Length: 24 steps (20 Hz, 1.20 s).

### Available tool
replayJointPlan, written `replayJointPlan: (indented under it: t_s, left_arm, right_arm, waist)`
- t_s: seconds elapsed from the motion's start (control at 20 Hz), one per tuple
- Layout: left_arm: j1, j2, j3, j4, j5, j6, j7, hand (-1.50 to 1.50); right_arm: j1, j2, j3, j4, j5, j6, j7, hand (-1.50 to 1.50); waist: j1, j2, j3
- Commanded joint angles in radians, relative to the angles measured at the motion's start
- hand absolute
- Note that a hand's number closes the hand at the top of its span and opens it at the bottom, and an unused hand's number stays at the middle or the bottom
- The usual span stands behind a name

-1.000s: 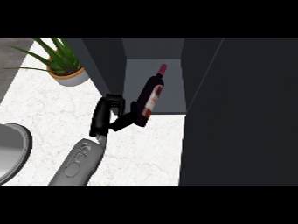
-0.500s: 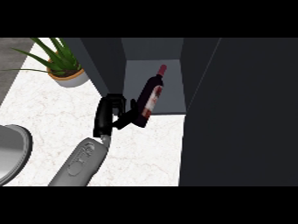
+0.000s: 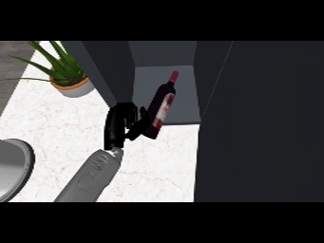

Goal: Pick up the wine, place it into the cabinet and close the cabinet

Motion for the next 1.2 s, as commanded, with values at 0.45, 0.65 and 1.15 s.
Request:
replayJointPlan:
  t_s: [0.45, 0.65, 1.15]
  left_arm:
    - [-0.181, -0.063, 0.047, 0.202, 0.01, 0.013, 0.057, 1.5]
    - [-0.224, -0.04, 0.063, 0.177, 0.019, 0.0, 0.082, 1.5]
    - [-0.233, -0.026, 0.049, 0.201, -0.035, 0.123, 0.051, 1.5]
  right_arm:
    - [0.0, 0.008, 0.004, -0.042, -0.078, 0.014, 0.014, -1.5]
    - [0.022, 0.007, 0.003, -0.017, -0.084, 0.028, 0.003, -1.5]
    - [0.039, 0.006, 0.02, -0.021, -0.08, 0.059, -0.018, -1.5]
  waist:
    - [-0.061, 0.042, -0.017]
    - [-0.067, 0.04, -0.016]
    - [-0.088, 0.046, -0.016]
